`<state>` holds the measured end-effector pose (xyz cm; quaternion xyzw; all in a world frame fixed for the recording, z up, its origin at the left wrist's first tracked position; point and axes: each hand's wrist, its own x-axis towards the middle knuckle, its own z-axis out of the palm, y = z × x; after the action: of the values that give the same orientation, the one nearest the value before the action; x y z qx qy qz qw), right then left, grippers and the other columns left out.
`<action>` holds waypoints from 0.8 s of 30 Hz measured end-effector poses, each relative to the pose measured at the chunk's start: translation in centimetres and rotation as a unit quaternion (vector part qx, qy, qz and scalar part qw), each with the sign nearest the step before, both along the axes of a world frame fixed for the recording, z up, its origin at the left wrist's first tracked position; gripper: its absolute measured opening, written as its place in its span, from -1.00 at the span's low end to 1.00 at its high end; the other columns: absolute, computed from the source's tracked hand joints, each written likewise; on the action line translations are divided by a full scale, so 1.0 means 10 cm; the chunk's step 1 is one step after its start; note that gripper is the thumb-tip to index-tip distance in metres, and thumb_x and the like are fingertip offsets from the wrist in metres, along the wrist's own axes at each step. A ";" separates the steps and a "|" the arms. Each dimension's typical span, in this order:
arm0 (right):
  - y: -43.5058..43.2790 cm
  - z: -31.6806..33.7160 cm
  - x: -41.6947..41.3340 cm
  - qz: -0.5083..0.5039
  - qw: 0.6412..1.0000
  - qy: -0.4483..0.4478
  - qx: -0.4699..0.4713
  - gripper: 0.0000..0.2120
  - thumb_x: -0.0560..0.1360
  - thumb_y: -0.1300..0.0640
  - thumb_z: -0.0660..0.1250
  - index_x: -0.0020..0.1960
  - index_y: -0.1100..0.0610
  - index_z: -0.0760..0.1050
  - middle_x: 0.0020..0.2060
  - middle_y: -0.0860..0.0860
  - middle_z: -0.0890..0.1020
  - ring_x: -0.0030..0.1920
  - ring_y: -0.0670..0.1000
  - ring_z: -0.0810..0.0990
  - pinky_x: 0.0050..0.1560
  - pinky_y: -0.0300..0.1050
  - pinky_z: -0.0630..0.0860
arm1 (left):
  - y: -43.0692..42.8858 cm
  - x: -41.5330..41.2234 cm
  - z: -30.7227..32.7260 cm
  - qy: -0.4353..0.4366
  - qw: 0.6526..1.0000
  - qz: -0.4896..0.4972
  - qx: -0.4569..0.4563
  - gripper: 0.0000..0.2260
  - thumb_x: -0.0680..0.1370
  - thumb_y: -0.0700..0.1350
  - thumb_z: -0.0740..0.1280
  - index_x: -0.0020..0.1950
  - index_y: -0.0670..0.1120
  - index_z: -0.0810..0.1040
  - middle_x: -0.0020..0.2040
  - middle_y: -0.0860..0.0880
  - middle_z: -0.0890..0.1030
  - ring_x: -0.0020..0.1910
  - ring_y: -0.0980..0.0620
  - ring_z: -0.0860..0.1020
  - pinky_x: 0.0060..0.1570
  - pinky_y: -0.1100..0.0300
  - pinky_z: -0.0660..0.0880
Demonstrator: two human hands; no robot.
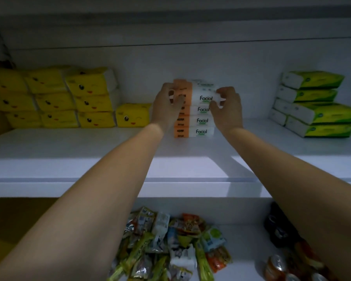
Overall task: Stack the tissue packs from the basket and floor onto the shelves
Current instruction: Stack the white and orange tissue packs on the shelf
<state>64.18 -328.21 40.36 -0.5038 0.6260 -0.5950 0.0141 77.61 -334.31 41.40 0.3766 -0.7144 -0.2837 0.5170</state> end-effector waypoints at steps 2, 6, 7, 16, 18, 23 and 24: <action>-0.02 0.00 -0.01 -0.020 1.000 0.012 0.004 -0.68 0.52 0.26 0.23 0.26 0.22 0.34 0.23 0.18 0.37 0.01 0.09 0.51 0.00 -0.28 0.36 | -0.05 0.00 -0.01 -0.009 0.999 0.026 -0.024 -0.78 0.56 -0.15 0.28 0.20 -0.12 0.44 0.18 -0.11 0.53 0.06 -0.04 0.56 0.07 0.01 0.55; 0.00 -0.01 -0.03 -0.008 0.999 0.018 0.037 -0.59 0.54 0.24 0.20 0.37 0.19 0.25 0.25 0.13 0.47 0.21 0.08 0.47 -0.10 -0.40 0.25 | -0.05 0.01 -0.04 -0.045 0.998 0.039 -0.030 -0.71 0.60 -0.10 0.21 0.31 -0.10 0.43 0.21 -0.07 0.55 0.17 -0.03 0.52 0.15 0.11 0.49; 0.02 -0.01 -0.04 0.001 0.998 0.018 0.053 -0.55 0.55 0.23 0.19 0.41 0.17 0.20 0.29 0.11 0.46 0.25 0.08 0.45 -0.11 -0.43 0.23 | -0.04 0.03 -0.04 -0.054 0.998 0.037 -0.023 -0.68 0.61 -0.08 0.20 0.36 -0.08 0.39 0.26 -0.07 0.52 0.23 -0.02 0.49 0.19 0.13 0.45; 0.61 -0.08 0.26 -0.006 0.966 0.219 0.139 -0.38 0.54 0.10 0.22 0.51 0.14 0.03 0.51 0.09 0.09 0.49 0.10 0.08 0.47 -0.04 0.05 | 0.29 0.45 -0.11 -0.180 0.982 0.045 0.022 -0.54 0.61 -0.14 0.17 0.49 -0.16 0.18 0.46 -0.14 0.30 0.44 -0.11 0.28 0.39 0.10 0.27; 0.82 -0.14 0.44 0.010 0.955 0.269 0.129 -0.41 0.54 0.10 0.22 0.50 0.16 0.09 0.50 0.11 0.14 0.48 0.11 0.13 0.45 -0.03 0.09 | 0.47 0.63 -0.17 -0.215 0.975 0.050 -0.013 -0.56 0.59 -0.14 0.19 0.46 -0.19 0.26 0.42 -0.18 0.36 0.39 -0.16 0.33 0.34 0.08 0.31; 1.29 -0.43 1.04 0.093 0.934 0.319 0.135 -0.46 0.57 0.05 0.18 0.50 0.12 0.11 0.50 0.06 0.13 0.49 0.05 0.11 0.46 -0.08 0.02 | 1.12 1.23 -0.44 -0.286 0.951 0.071 -0.093 -0.57 0.62 -0.09 0.14 0.48 -0.15 0.23 0.45 -0.15 0.32 0.42 -0.11 0.27 0.37 0.08 0.20; 1.37 -0.51 1.18 0.110 0.928 0.328 0.136 -0.47 0.58 0.03 0.17 0.49 0.12 0.11 0.50 0.06 0.14 0.49 0.05 0.11 0.46 -0.07 0.02 | 1.25 1.39 -0.53 -0.288 0.948 0.079 -0.111 -0.56 0.62 -0.07 0.14 0.48 -0.13 0.23 0.46 -0.12 0.30 0.44 -0.09 0.25 0.39 0.08 0.17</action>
<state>76.03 -314.50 35.31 -0.7298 0.6113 -0.3006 -0.0580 91.53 -321.86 36.15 0.4383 -0.8275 -0.0404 0.3484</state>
